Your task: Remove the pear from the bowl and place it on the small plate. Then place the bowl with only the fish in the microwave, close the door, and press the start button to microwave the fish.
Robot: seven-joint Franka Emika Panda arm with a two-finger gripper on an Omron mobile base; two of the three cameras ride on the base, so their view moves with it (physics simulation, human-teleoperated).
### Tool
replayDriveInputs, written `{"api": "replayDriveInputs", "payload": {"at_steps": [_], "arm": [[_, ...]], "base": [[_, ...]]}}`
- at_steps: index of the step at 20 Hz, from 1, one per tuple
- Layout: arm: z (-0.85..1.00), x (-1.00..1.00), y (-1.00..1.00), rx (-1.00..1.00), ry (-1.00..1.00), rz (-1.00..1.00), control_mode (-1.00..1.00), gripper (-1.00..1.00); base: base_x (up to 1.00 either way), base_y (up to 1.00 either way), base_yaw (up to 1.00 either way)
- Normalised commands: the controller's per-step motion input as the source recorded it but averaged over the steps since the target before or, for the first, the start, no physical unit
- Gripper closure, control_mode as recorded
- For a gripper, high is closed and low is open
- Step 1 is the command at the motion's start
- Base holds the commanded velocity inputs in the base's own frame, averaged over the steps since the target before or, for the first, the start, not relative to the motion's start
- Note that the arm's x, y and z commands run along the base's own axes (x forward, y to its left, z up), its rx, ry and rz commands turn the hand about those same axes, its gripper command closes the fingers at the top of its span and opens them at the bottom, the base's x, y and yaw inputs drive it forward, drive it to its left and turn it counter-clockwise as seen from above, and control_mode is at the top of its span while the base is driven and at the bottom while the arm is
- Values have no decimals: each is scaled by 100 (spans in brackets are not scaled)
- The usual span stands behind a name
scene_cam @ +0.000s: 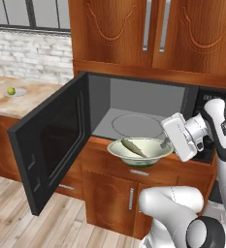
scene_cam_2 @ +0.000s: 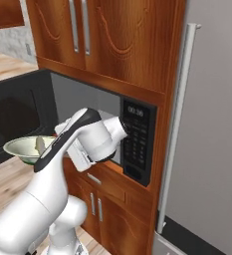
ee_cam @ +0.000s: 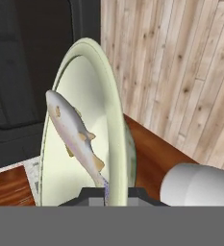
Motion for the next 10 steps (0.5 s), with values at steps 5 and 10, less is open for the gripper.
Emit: {"api": "replayDriveInputs", "payload": {"at_steps": [5,10], "arm": [[0,0,0,0,0,0,100,100],[-2,6,0,0,-2,0,-100,100]], "base": [[0,0,4],[2,-2,1]]}}
